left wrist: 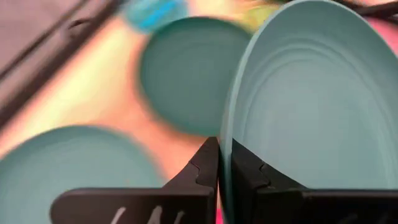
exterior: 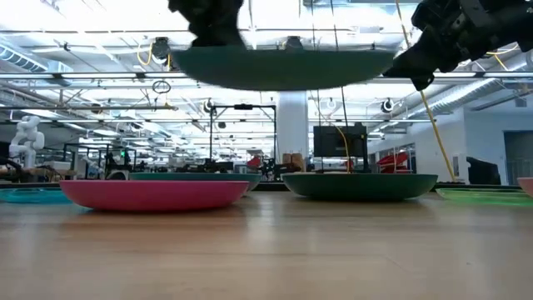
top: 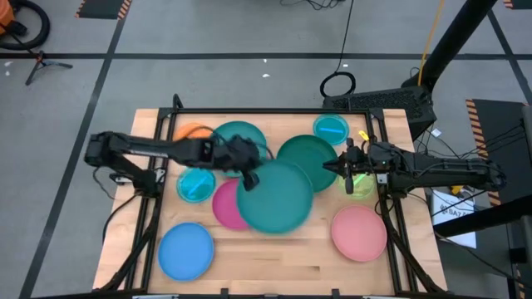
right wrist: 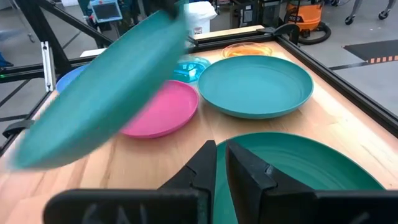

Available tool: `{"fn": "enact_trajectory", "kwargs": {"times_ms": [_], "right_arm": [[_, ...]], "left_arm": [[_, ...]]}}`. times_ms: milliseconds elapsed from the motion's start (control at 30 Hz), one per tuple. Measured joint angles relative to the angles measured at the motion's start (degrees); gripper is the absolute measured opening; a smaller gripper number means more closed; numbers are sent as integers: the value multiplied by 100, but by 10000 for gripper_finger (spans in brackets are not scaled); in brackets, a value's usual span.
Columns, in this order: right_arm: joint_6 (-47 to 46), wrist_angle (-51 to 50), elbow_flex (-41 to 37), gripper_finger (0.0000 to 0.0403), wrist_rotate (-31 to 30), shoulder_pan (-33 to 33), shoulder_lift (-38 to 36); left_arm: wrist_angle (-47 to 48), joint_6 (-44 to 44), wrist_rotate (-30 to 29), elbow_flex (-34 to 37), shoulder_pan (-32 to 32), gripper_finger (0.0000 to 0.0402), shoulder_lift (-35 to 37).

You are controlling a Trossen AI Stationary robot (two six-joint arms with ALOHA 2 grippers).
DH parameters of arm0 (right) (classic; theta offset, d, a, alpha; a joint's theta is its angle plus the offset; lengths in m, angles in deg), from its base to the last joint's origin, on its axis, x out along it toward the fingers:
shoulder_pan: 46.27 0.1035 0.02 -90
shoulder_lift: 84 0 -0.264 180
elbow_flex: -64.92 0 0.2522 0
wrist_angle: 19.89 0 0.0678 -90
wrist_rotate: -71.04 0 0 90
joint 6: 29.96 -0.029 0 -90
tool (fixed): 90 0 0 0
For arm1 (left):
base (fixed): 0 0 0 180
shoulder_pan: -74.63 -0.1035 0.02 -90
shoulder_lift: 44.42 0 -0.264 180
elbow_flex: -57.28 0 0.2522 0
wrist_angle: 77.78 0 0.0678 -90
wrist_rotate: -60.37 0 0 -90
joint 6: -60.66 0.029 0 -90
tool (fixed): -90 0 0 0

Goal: Stack plastic plates
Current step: Stack the bottom big blue plate on top of the top big blue plate

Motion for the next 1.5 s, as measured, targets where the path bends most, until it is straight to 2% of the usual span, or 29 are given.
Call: {"fn": "enact_trajectory", "kwargs": {"times_ms": [100,267,467,667,967,1233,1500], "right_arm": [[0,0,0,29,-2,-2,8],[0,5,0,29,-2,0,6],[0,9,0,29,-4,-2,6],[0,16,0,29,-4,0,6],[0,11,0,29,-3,-2,6],[0,-2,0,29,-2,-2,6],[0,-4,0,29,-2,-2,6]], "left_arm": [[620,216,-190,0,-575,15,213],[954,476,-183,-2,-1641,14,258],[1102,799,315,0,-2808,14,195],[1564,830,351,0,-3548,14,196],[1740,793,428,0,-3652,15,-12],[1916,807,424,0,-3648,39,-297],[1873,788,424,0,-3648,44,-410]]}}
